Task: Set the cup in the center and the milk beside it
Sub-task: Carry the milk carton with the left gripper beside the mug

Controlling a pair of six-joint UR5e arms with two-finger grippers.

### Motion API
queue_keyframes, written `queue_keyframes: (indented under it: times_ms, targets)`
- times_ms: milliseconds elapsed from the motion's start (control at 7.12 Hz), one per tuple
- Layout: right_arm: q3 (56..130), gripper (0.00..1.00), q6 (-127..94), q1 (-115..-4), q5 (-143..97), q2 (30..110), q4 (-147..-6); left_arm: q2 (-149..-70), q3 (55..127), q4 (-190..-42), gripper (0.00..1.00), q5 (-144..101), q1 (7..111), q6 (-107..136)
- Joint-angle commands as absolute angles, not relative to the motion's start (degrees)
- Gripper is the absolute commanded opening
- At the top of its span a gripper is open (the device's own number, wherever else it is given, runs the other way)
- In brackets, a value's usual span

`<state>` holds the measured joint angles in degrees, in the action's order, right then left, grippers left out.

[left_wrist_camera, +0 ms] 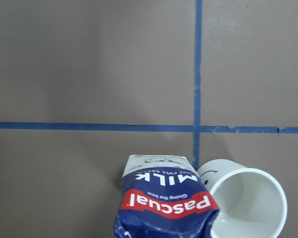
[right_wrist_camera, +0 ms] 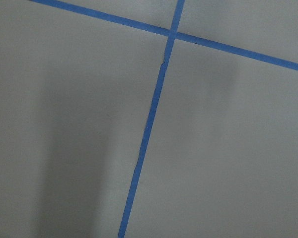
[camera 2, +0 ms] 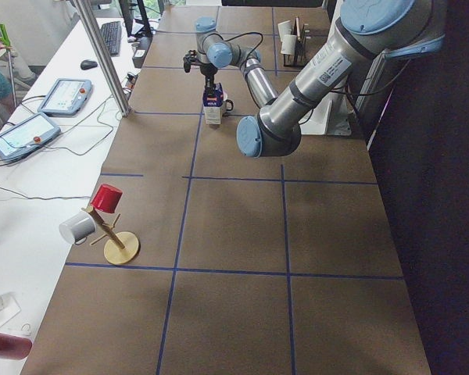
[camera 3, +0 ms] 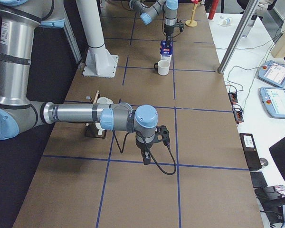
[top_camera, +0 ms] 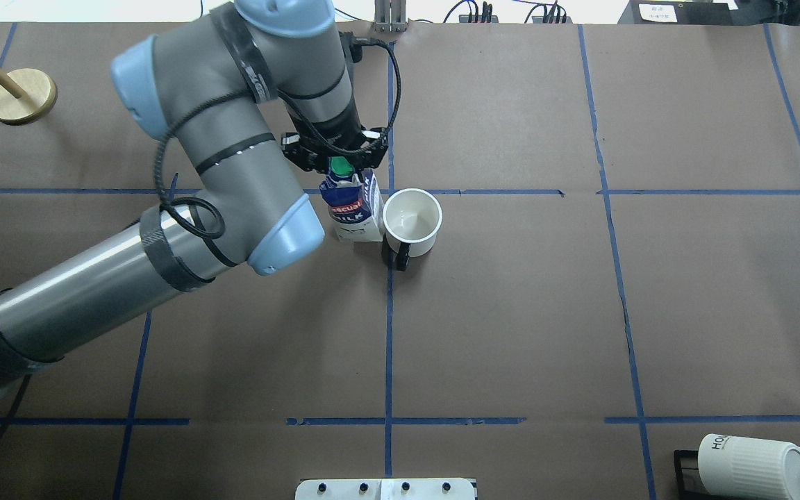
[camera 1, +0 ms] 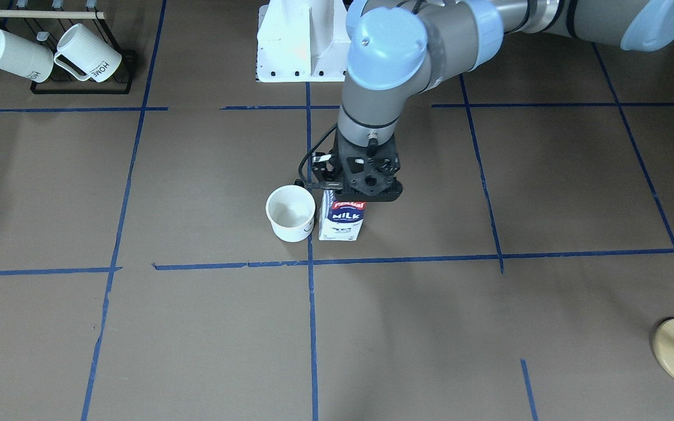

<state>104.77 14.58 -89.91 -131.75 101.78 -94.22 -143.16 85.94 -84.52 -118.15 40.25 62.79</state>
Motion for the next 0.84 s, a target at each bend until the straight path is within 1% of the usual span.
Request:
queue_keyframes:
  times_ms: [0,140,421,702]
  targets:
    - [104.8,1.0,14.5,-89.9,-131.7,101.8,-94.2,-143.0,85.3,-85.3,0.86,-117.1,39.3,62.7]
    - [104.8,1.0,14.5,-89.9,-131.8,101.7,-94.2,-143.1,85.5,-85.0,1.0,-116.2,39.3,63.0]
    - [104.9,1.0,14.5,-89.9,-131.8,101.7,-94.2,-143.3,87.3,-83.8,1.0,-116.4,40.1,62.8]
    - [104.8,1.0,14.5,-89.9,-131.8,101.6,-94.2,-143.3,91.5,-78.1,1.0,-121.2,45.1,59.9]
